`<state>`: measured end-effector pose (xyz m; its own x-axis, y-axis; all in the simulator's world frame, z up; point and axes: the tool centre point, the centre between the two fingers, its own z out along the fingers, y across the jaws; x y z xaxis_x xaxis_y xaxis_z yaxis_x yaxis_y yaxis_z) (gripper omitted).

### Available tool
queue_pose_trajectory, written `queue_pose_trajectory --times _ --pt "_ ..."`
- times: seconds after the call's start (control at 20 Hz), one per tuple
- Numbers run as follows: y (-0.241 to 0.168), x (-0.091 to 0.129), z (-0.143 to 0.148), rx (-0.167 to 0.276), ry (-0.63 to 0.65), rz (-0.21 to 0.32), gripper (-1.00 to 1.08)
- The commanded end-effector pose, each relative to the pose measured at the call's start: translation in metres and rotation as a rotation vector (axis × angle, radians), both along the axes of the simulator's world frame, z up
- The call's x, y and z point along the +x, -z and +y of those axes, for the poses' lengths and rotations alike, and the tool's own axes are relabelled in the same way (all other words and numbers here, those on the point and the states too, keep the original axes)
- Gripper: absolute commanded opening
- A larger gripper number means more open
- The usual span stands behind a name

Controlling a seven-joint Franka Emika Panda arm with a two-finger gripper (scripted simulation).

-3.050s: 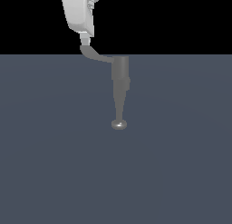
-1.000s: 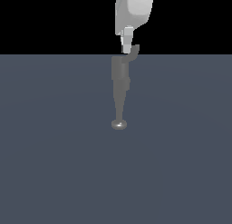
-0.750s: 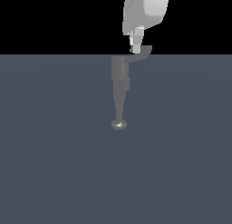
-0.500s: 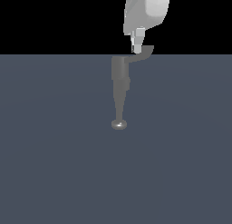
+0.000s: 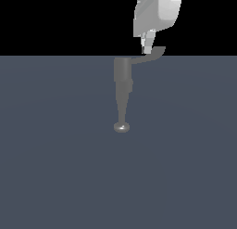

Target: Turn on the faucet by rotating a designated handle.

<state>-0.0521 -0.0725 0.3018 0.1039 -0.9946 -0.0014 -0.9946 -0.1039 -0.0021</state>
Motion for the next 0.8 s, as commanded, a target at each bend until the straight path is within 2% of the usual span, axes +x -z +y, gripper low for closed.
queue_pose_trajectory --times 0.0,0.75 --pt "0.001 0.006 -0.014 -0.001 0.015 -0.001 -1.00" --pt "0.003 0.036 -0.047 -0.002 0.031 0.002 -1.00"
